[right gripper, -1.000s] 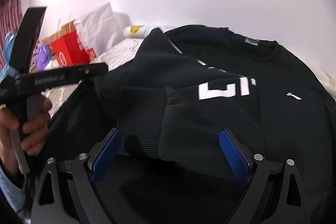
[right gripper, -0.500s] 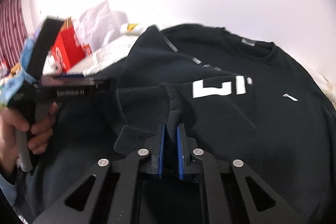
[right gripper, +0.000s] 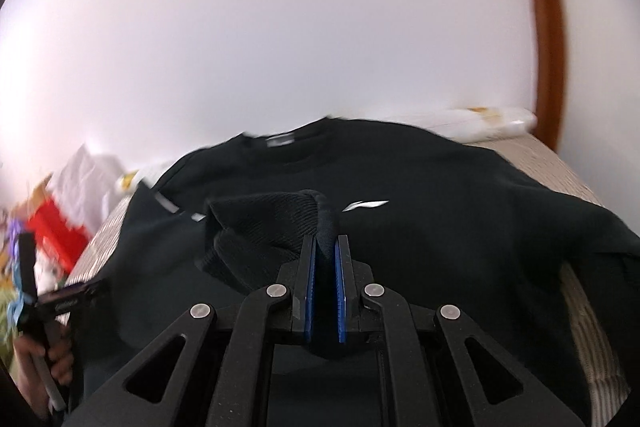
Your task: Fold small clothes
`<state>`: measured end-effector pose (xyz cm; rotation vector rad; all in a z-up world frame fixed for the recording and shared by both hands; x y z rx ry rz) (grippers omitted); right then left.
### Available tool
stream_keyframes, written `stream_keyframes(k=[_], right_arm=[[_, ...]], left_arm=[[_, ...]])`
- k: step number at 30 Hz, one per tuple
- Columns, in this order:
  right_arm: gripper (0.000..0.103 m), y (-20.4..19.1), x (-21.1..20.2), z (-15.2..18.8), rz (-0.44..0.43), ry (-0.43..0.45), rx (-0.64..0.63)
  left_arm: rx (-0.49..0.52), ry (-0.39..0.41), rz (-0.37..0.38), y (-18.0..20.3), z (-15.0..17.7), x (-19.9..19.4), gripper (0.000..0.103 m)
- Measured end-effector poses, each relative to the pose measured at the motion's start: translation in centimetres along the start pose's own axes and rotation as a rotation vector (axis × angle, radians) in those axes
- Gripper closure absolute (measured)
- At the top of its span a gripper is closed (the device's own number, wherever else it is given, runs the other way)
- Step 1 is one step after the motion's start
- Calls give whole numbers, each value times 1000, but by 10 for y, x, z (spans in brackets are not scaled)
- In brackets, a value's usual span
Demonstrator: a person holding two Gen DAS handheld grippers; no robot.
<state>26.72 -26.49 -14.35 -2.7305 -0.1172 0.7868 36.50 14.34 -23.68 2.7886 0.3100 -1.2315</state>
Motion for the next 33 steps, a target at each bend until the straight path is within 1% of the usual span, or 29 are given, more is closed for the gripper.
stream_keyframes(k=[3, 5, 7, 9, 11, 13, 14, 15, 16, 17, 18, 19, 23, 24, 25, 26, 28, 29, 31, 32, 33], right_arm=[[95, 19, -6, -5, 18, 9, 54], [95, 29, -8, -3, 59, -6, 72], [95, 41, -6, 2, 114, -42, 102], [95, 50, -5, 9, 148, -82, 125], [95, 54, -3, 13, 167, -103, 129], [92, 58, -1, 15, 193, -114, 117], [91, 59, -2, 17, 224, -121, 103], [87, 59, -6, 16, 293, -109, 71], [79, 61, -12, 13, 348, -91, 40], [75, 61, -20, 11, 384, -65, 5], [66, 62, -27, 10, 402, -45, -22], [60, 63, -33, 10, 405, -35, -35], [57, 65, -54, 13, 339, -37, -52], [52, 63, -57, 13, 323, -36, -61], [43, 61, -57, 12, 309, -38, -67], [40, 59, -55, 14, 278, -51, -79], [38, 54, -48, 13, 247, -73, -100], [38, 53, -41, 14, 245, -92, -116], [38, 52, -28, 16, 262, -98, -149], [39, 53, -20, 18, 286, -114, -176], [40, 59, -8, 23, 345, -153, -202]], left_arm=[[-22, -8, -5, -4, -1, 2, 16], [-36, -22, -1, -7, 0, 4, 16], [-51, -33, 1, -9, 0, 6, 16], [-60, -36, 3, -11, 0, 7, 16], [-64, -39, 1, -11, 0, 8, 16], [-64, -43, -4, -12, 1, 9, 16], [-65, -46, -5, -12, 1, 9, 16], [-66, -47, -6, -13, 1, 9, 16], [-67, -50, -8, -13, 1, 9, 16], [-69, -51, -9, -14, 1, 9, 16], [-70, -51, -9, -14, 1, 9, 16], [-70, -51, -9, -14, 1, 9, 16], [-53, -35, -15, -10, 1, 5, 16], [-47, -32, -16, -9, 1, 4, 16], [-37, -29, -20, -7, 2, 4, 16], [-32, -27, -23, -6, 2, 3, 16], [-30, -24, -22, -6, 2, 3, 16], [-30, -24, -23, -6, 1, 3, 16], [-28, -26, -24, -5, 2, 3, 16], [-28, -30, -24, -6, 2, 4, 16], [-29, -38, -23, -6, 3, 5, 16]])
Point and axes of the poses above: each gripper's, at about its wrist camera, not at the fingertips, and x roughly the way its jaws point, y to its right, z to its underside, the point moved 6 cm from there along x, roughly the way its jaws point, and after that the axes turned 10 degrees about -z, right-handed, at the moved point
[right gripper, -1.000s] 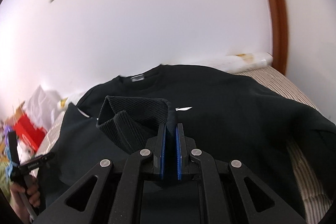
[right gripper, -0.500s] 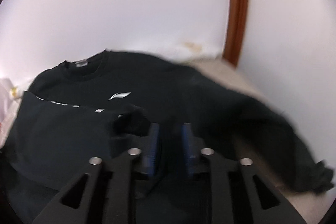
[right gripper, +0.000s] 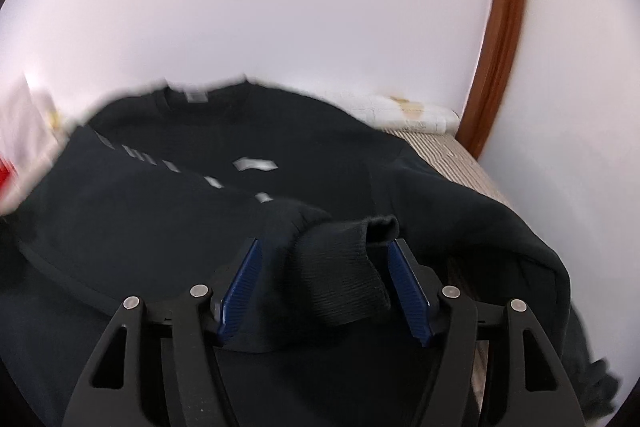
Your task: Fold small clothes
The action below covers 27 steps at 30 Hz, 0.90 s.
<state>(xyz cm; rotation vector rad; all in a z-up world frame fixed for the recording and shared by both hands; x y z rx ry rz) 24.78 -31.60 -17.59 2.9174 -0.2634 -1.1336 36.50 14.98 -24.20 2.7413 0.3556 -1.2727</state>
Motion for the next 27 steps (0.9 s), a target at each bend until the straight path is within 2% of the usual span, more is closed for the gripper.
stream_keyframes(k=[3, 4, 5, 6, 10, 12, 14, 16, 19, 22, 24, 27], right_arm=[[50, 18, 29, 15, 124, -99, 37], [51, 23, 36, 19, 145, -132, 53], [51, 29, 38, 21, 119, -137, 89], [51, 33, 34, 20, 96, -128, 114], [51, 41, 22, 21, 89, -106, 146], [50, 43, 0, 19, 55, -79, 158], [45, 50, -28, 16, 39, -16, 149], [36, 63, -54, 20, 52, 32, 142], [35, 106, -92, 39, 131, 60, 157], [34, 164, -127, 74, 264, 45, 208], [31, 205, -146, 102, 341, 23, 268], [30, 256, -166, 146, 391, -23, 388]], left_arm=[[-4, -5, 3, 0, 0, 1, 16], [-3, -4, 1, 0, 0, 1, 16], [0, -3, 1, 0, 0, 1, 16], [3, -5, -1, 0, 0, 1, 16], [9, 7, 3, 1, 0, -1, 16], [15, 14, 8, 3, 0, -2, 16], [21, 17, 13, 5, 0, -4, 16], [25, 24, 19, 7, 0, -6, 16], [28, 39, 28, 9, -1, -10, 16], [27, 51, 38, 9, -1, -14, 16], [28, 55, 44, 11, -1, -15, 16], [42, 51, 43, 17, 2, -17, 16]])
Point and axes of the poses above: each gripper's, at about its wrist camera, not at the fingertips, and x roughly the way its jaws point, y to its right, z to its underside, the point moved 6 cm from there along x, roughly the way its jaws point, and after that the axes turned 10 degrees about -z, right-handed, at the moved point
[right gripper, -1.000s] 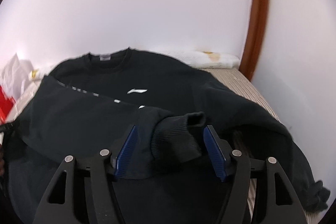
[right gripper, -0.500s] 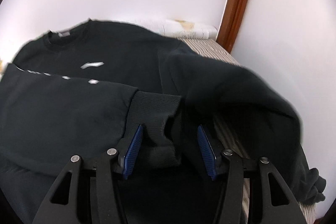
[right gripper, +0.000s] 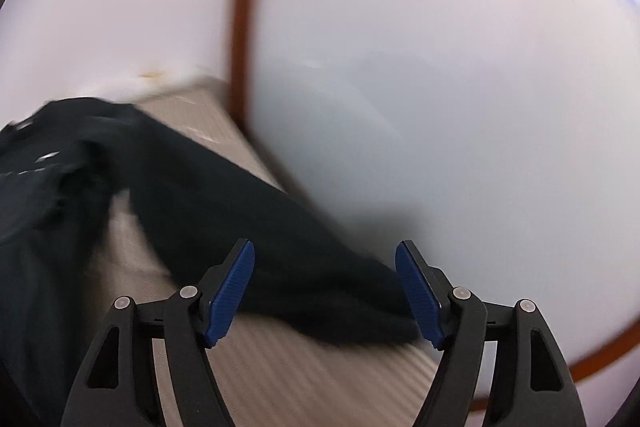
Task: Fold small clothes
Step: 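Move the right gripper to the other sleeve's cuff and grasp it, then lift the cuff with the right gripper and fold the sleeve across the body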
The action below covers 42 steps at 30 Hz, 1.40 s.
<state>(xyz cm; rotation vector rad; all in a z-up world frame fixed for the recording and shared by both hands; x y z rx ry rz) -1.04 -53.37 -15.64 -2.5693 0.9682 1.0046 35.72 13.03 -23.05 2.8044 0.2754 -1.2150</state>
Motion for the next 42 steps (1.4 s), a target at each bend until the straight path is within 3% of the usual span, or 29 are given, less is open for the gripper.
stream_keyframes(k=[6, 9, 13, 18, 23, 24, 25, 27, 30, 34, 39, 42], right_arm=[[30, 64, 7, 34, -49, -62, 146], [29, 70, 18, 41, -105, -95, 183], [28, 73, 33, 45, -159, -113, 220], [27, 79, 57, 47, -230, -141, 287], [27, 79, 77, 47, -292, -208, 320], [33, 79, 79, 47, -303, -207, 323], [48, 74, 83, 45, -314, -201, 321], [66, 68, 80, 41, -346, -178, 298], [82, 53, 72, 29, -295, -132, 196], [84, 39, 46, -2, -280, -40, 142], [85, 22, -24, -81, -254, 137, 79], [85, -8, -67, -132, -247, 242, 17]], left_arm=[[33, 37, 5, 19, 2, -17, 16], [2, 10, 50, 31, 5, -33, 16], [37, 45, 54, 46, 6, -66, 16], [87, 95, 14, 53, 20, -102, 16], [96, 58, -36, 45, 43, -117, 16], [92, 50, -39, 43, 48, -119, 16], [92, 41, -44, 40, 53, -121, 16], [103, 29, -56, 37, 58, -121, 16], [107, 21, -77, 27, 59, -121, 16], [84, 36, -65, 5, 51, -131, 16], [76, 59, -71, -25, 42, -139, 16], [79, 74, -68, -39, 41, -140, 16]])
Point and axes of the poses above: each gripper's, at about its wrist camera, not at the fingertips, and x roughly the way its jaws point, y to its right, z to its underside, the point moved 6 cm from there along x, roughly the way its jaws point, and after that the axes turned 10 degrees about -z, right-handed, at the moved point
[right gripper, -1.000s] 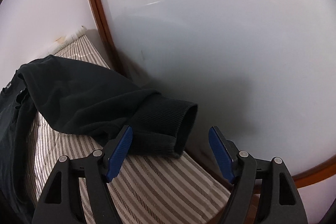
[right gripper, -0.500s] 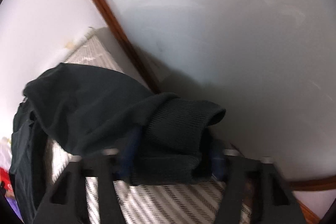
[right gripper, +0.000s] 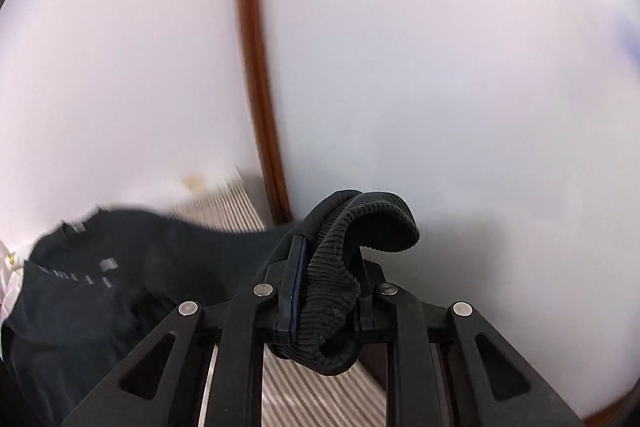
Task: Fold small clothes
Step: 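Lift the cuff with the right gripper and fold the sleeve across the body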
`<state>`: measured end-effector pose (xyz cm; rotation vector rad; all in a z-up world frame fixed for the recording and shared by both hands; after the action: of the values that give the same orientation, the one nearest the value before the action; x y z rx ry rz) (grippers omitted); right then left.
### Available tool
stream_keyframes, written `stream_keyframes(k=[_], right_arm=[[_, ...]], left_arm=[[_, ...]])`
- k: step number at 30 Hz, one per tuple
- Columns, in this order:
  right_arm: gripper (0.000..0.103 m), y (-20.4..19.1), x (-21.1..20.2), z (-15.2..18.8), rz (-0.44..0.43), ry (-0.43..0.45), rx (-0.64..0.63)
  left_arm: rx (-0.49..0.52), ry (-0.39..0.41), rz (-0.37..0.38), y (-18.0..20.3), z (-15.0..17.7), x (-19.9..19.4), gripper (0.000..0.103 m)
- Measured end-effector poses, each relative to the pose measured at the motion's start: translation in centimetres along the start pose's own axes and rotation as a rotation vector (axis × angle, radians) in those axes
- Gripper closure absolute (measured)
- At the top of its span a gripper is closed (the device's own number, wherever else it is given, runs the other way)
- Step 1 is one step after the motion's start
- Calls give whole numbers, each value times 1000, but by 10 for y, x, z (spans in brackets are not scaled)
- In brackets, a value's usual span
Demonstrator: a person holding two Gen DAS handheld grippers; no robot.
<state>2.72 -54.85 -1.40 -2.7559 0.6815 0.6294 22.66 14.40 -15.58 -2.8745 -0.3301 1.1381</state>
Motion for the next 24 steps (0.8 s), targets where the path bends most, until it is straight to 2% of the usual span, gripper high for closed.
stream_keyframes(k=[3, 4, 5, 9, 14, 21, 24], right_arm=[[85, -59, -22, -57, -41, 87, -73], [85, -76, -18, -69, -61, 99, -83], [85, -104, -22, -83, -105, 111, -103], [85, -207, -23, -97, -266, 109, -174], [85, -330, 1, -61, -469, -5, -234], [85, -480, 47, 5, -625, -117, -381], [87, -518, 57, 43, -654, -162, -430]], left_arm=[[-12, 8, 3, -8, -2, 3, 16], [-24, 7, 8, -10, -3, 4, 16], [-42, 3, 20, -11, -5, 7, 16], [-69, -9, 54, -12, -13, 18, 16], [-68, -8, 61, -14, -26, 30, 16], [-83, -5, 41, -32, -33, 45, 16], [-114, -25, 59, -41, -29, 54, 16]])
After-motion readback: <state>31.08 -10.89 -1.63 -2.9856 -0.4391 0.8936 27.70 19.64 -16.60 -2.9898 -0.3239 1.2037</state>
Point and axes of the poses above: each gripper's, at about its wrist camera, not at the fingertips, and x roughly the way its jaws point, y to its right, z to its underside, the point moved 6 cm from there along x, roughly the way its jaws point, and after that the axes turned 10 degrees about -z, right-handed, at the moved point
